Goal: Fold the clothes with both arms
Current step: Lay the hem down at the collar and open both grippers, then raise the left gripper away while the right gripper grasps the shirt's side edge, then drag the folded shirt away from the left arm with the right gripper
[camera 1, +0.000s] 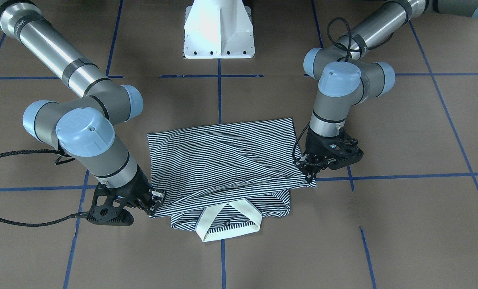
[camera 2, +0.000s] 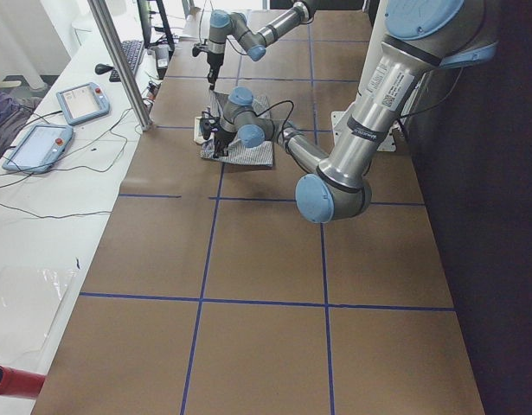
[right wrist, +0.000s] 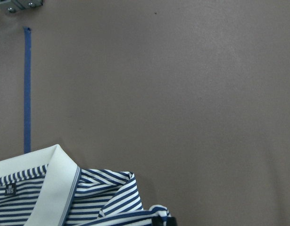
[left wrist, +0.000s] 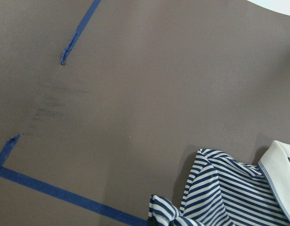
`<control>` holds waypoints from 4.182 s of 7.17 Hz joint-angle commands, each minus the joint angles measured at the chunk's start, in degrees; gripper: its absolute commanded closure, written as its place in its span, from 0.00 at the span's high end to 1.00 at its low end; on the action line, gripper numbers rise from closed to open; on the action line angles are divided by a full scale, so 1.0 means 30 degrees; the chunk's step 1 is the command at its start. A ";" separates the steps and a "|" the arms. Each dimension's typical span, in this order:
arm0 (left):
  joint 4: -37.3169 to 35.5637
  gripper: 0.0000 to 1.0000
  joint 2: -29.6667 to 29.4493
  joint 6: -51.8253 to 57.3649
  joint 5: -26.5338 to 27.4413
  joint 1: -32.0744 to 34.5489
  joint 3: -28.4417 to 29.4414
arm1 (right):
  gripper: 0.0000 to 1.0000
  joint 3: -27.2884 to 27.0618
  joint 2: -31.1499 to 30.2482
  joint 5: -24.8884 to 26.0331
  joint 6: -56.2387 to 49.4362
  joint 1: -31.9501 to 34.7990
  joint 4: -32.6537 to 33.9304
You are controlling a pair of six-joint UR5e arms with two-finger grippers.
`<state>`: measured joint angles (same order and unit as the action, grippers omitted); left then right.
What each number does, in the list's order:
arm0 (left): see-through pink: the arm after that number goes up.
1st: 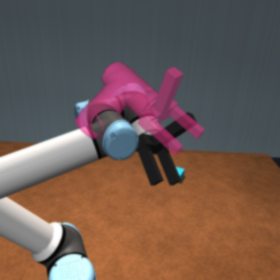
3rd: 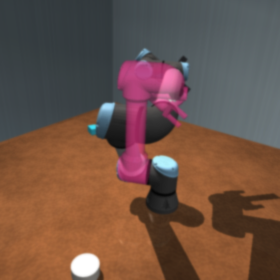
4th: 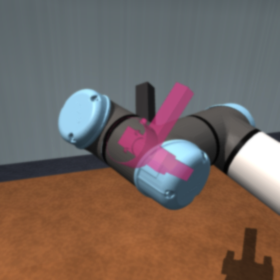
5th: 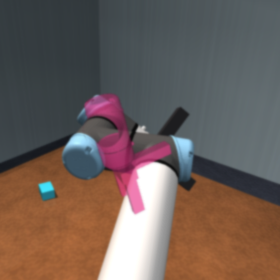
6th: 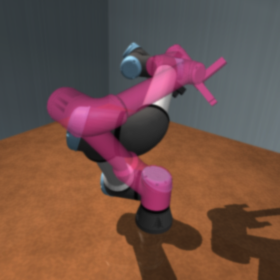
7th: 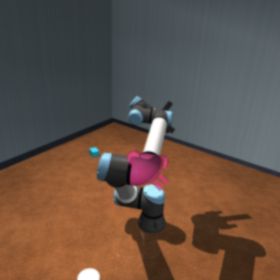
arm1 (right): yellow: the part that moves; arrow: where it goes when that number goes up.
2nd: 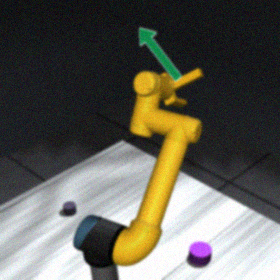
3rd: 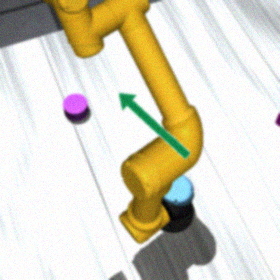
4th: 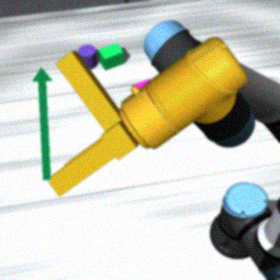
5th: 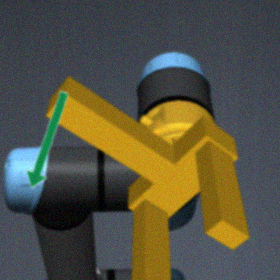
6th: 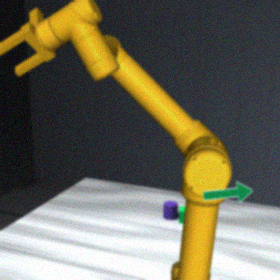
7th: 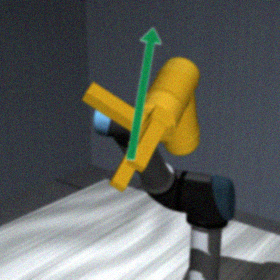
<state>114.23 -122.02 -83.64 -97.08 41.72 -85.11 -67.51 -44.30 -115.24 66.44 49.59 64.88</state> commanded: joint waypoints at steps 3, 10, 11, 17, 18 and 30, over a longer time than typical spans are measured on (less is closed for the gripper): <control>0.0449 0.00 -0.0341 -0.0039 0.0015 0.0011 0.0392 | 0.00 0.0882 0.0556 0.0063 -0.0027 0.0258 -0.0095; 0.0391 1.00 -0.0695 0.0107 -0.0159 0.0563 0.0392 | 1.00 0.0535 -0.0321 0.0153 -0.0643 -0.0211 -0.1880; 0.0158 1.00 -0.0695 0.0659 -0.0248 0.0887 0.0305 | 1.00 -0.1208 -0.1685 -0.0168 -0.0613 -0.0211 -0.1882; -0.0398 1.00 -0.0373 0.0899 -0.1772 0.1095 -0.1715 | 1.00 -0.9430 -0.8820 0.1902 0.0764 -0.5034 -0.0774; -0.0604 1.00 -0.0372 0.0899 -0.1772 0.1095 -0.1950 | 0.98 -0.9400 -0.8383 0.2112 0.0735 -0.5219 0.0043; -0.0606 1.00 -0.0372 0.0870 -0.1743 0.1095 -0.2274 | 0.00 -1.6146 -1.4686 0.1852 0.0792 -0.7438 0.0578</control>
<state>112.41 -123.13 -80.97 -102.30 44.98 -91.72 -108.18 -80.94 -109.44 68.17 30.23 66.18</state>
